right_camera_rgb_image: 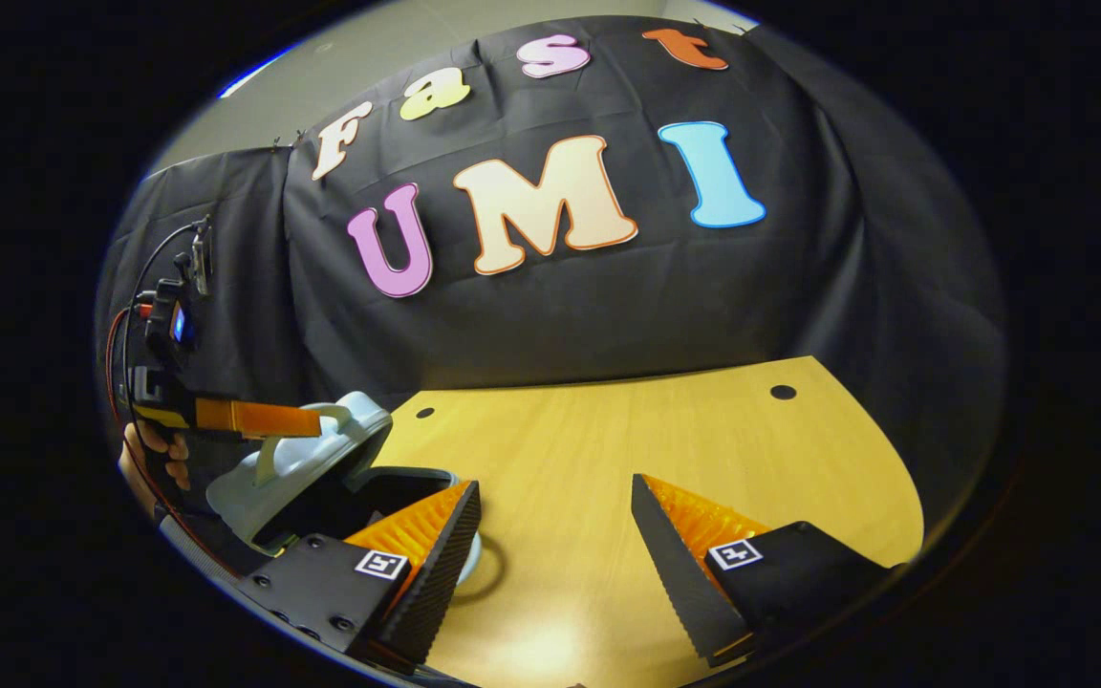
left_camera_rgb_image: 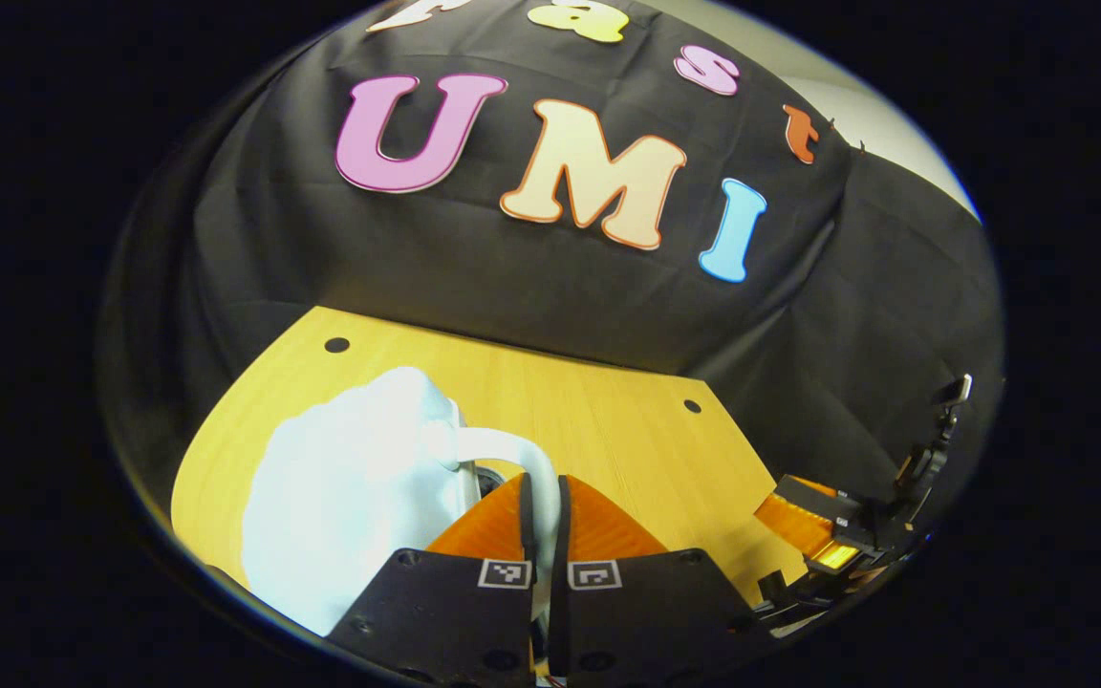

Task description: First open the suitcase, pack the skin care products into it, and then close the suitcase.

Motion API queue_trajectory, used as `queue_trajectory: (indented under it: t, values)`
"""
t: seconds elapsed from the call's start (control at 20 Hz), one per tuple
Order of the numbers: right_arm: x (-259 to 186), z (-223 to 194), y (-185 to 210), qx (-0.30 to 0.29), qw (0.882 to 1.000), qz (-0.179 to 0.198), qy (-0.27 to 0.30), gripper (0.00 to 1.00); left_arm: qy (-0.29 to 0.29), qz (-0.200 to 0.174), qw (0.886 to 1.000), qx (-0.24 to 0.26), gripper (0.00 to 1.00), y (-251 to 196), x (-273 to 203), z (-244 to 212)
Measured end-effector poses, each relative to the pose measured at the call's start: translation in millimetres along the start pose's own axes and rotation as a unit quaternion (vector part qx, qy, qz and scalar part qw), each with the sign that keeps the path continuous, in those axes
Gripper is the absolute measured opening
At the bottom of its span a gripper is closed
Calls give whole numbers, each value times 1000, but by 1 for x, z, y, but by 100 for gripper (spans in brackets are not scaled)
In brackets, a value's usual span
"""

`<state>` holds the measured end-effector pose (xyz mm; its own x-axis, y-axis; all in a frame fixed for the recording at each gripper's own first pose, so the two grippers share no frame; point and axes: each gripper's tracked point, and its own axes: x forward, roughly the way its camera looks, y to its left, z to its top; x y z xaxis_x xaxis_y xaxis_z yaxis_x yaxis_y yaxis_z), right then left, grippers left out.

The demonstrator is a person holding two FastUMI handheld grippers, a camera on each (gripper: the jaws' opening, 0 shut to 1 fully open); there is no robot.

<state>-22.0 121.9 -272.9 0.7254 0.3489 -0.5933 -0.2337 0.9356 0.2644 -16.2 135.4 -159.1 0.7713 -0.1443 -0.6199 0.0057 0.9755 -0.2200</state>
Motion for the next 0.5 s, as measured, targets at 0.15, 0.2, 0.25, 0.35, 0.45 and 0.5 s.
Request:
queue_trajectory:
  t: [0.15,0.2,0.25,0.35,0.45,0.5]
  values:
    - [-5,9,-17,3,1000,-12,-9,98,23,2,1000,6,1,-12,15,-24]
    - [-8,12,-19,3,1000,-14,-13,98,30,6,999,11,4,-17,18,-29]
    - [-11,16,-22,3,1000,-14,-18,98,34,5,999,17,6,-24,21,-36]
    - [-15,22,-25,-1,1000,-12,-24,98,7,-2,999,32,16,-42,21,-30]
    - [-22,31,-29,-11,999,-8,-37,98,-27,-14,998,50,48,-65,20,-16]
    - [-25,38,-30,-16,999,-4,-45,98,-41,-11,997,57,64,-73,19,-10]
